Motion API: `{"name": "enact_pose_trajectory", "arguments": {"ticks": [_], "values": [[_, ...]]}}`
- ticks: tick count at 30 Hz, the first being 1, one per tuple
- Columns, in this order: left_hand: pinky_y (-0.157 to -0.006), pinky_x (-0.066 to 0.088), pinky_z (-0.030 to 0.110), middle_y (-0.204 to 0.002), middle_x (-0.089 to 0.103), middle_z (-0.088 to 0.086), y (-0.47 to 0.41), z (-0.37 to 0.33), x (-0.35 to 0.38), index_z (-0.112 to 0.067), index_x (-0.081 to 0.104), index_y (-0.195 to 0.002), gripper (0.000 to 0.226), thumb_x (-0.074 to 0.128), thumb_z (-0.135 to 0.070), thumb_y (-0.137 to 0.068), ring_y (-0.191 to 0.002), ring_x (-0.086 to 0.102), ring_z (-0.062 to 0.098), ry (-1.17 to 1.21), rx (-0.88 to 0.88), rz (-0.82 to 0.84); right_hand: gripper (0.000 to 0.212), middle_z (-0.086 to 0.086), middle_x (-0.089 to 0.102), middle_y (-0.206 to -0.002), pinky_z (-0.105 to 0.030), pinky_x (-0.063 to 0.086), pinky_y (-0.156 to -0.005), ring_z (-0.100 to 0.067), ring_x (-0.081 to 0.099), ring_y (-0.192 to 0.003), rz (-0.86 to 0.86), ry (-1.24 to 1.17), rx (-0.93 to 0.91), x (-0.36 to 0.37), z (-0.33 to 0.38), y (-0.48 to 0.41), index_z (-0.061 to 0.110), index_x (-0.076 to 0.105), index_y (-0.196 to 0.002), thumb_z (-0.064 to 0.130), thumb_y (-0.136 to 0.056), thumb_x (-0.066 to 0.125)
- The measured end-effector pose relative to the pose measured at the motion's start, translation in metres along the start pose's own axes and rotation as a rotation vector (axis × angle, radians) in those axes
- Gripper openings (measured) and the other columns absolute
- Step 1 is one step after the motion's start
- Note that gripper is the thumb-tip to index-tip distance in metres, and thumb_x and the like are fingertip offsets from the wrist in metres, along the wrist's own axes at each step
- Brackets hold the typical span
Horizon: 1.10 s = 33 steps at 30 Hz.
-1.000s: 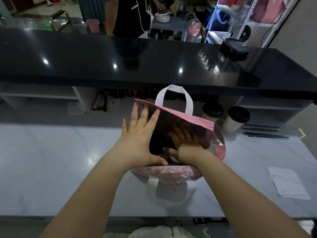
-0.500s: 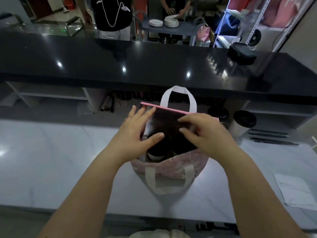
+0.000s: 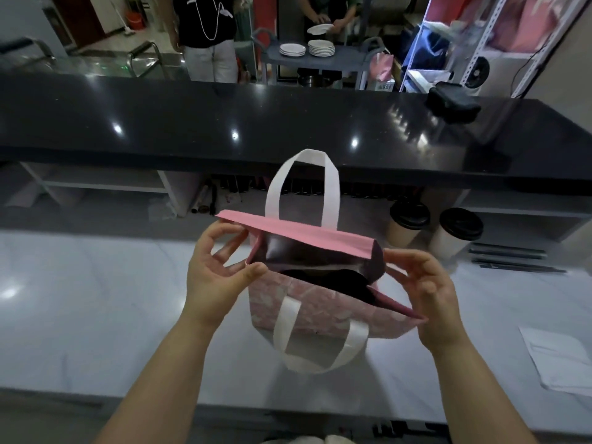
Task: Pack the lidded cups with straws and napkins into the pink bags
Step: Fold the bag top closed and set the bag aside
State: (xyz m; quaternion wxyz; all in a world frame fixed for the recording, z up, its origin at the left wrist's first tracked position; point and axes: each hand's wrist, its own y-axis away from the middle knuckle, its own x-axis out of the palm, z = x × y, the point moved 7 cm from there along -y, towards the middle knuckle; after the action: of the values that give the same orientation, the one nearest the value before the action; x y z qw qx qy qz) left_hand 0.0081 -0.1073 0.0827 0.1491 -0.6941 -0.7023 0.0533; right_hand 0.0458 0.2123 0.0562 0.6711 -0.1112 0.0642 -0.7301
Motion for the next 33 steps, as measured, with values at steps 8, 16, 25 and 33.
{"name": "enact_pose_trajectory", "arguments": {"ticks": [8,16,25,33], "values": [[-0.077,0.061,0.040,-0.146,0.046,-0.012,0.002,0.007,0.011,-0.023,0.058,-0.124,0.077,0.092,-0.041,-0.058,-0.127,0.057,0.020,-0.157,0.054,0.093,0.057,-0.010,0.059,-0.135,-0.050,0.045,-0.104,-0.028,0.054,-0.127,0.207,0.027,0.120,-0.001,-0.011,0.002,0.004,0.052,-0.135,0.040,-0.091,0.058],[-0.088,0.057,0.037,-0.125,0.066,-0.004,0.002,0.014,0.006,-0.032,0.060,-0.123,0.070,0.089,-0.049,-0.061,-0.118,0.062,0.019,-0.155,-0.022,0.071,0.046,-0.003,0.072,-0.111,-0.023,0.055,-0.078,-0.017,0.067,-0.104,0.205,-0.009,0.178,0.002,-0.008,-0.001,0.032,0.067,-0.121,0.025,-0.077,0.080],[-0.072,0.058,0.022,-0.103,0.075,-0.005,0.004,0.026,-0.004,-0.039,0.074,-0.103,0.053,0.090,-0.033,-0.053,-0.092,0.072,0.014,-0.134,-0.149,0.026,0.023,-0.005,0.075,-0.096,-0.022,0.056,-0.071,-0.017,0.071,-0.090,0.000,0.001,0.182,0.005,-0.013,-0.006,0.027,0.074,-0.098,0.021,-0.076,0.073],[-0.071,0.059,0.024,-0.091,0.077,0.001,0.009,0.036,-0.008,-0.034,0.079,-0.090,0.033,0.083,-0.019,-0.061,-0.086,0.074,0.018,-0.104,-0.154,-0.002,0.030,0.003,0.075,-0.080,-0.018,0.054,-0.063,-0.008,0.070,-0.074,-0.197,-0.010,0.140,0.002,-0.016,-0.009,0.027,0.076,-0.081,0.000,-0.087,0.065]]}}
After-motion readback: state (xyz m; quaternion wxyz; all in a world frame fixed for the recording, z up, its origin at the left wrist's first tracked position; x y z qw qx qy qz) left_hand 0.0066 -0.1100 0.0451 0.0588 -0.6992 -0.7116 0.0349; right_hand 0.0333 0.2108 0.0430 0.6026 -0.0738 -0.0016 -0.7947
